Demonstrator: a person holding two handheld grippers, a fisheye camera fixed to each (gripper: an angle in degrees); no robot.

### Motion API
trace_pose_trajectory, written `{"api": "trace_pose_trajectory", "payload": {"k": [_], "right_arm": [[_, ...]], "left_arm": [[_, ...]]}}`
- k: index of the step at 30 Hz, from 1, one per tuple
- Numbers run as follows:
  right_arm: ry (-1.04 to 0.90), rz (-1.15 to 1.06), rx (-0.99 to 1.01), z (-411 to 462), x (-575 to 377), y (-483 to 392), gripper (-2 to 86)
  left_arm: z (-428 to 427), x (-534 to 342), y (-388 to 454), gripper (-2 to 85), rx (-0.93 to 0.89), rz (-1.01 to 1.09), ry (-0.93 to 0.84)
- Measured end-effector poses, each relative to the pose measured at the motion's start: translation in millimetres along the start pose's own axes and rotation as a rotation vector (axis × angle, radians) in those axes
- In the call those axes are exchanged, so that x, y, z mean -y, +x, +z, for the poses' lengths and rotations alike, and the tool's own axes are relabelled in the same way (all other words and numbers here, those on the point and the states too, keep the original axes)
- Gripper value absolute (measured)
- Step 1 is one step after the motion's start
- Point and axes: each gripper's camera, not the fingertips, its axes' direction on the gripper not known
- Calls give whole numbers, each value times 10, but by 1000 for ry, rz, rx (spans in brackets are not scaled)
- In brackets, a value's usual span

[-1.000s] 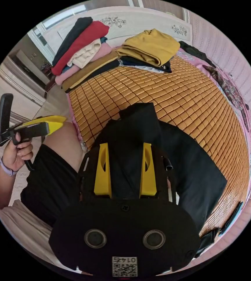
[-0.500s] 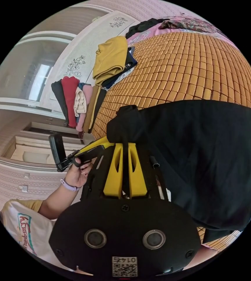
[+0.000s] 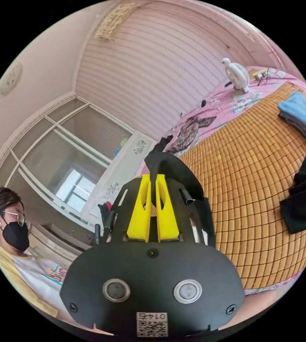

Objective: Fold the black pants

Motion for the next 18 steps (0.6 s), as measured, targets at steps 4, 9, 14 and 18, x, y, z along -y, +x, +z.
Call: {"api": "trace_pose_trajectory", "payload": {"k": [4, 9, 14, 18], "right_arm": [[88, 64, -396, -786, -111, 247, 17], [-189, 185, -839, -621, -568, 694, 29], [-341, 186, -777, 74, -756, 774, 50], [-348, 172, -768, 479, -558, 744, 62]], "left_arm": [[-556, -38, -308, 35, 59, -41, 78], [-722, -259, -567, 34, 159, -80, 23], [-770, -355, -573, 33, 158, -108, 45], [-820, -307, -559, 32, 154, -121, 58]]}}
